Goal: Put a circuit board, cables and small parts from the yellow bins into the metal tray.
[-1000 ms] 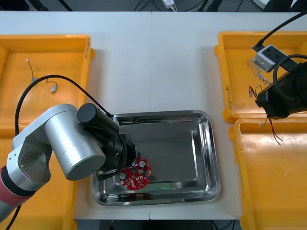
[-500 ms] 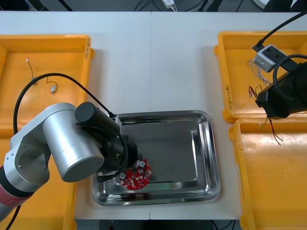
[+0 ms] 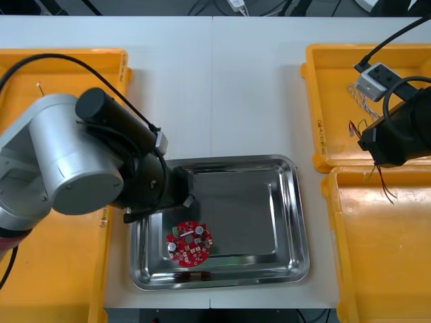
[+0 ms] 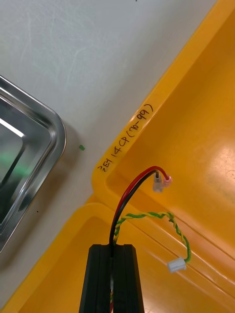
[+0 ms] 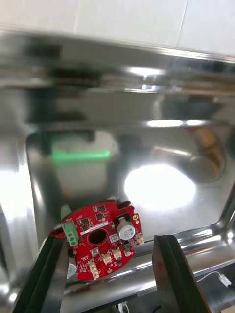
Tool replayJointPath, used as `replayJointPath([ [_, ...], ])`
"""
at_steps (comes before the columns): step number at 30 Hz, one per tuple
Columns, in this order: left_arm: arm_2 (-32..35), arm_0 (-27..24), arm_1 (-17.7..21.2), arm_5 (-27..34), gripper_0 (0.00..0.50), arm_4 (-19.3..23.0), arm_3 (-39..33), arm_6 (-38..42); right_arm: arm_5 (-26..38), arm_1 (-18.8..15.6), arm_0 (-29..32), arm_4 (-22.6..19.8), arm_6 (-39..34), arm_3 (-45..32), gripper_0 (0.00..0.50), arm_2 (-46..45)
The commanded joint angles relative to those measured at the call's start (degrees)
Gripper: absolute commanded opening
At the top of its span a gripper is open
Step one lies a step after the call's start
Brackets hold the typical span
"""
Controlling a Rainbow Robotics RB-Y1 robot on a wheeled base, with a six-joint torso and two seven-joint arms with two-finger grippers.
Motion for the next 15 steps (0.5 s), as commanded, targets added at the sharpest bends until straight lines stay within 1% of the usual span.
replayJointPath([
  [1, 3.6, -4.3, 4.6, 0.5, 0.5, 2.1, -2.2, 2.9, 0.2, 0.7, -2.5, -2.7, 2.2, -1.9, 0.0, 0.3],
  [7, 6.2, -6.1, 8.3, 0.6, 0.5, 4.2, -1.9, 1.7, 0.2, 0.8, -2.7, -3.4, 2.2, -3.4, 0.0, 1.6],
  [10, 7.8, -7.4, 10.2, 1.7, 0.5, 6.5, -1.4, 1.1, 0.2, 1.0, -2.8, -3.2, 1.8, -4.8, 0.0, 3.8],
  [15, 10.2, -10.7, 13.3, 4.3, 0.5, 12.0, 0.9, -0.4, 0.2, 3.2, -2.8, -2.4, 1.5, -7.3, 0.0, 7.8],
])
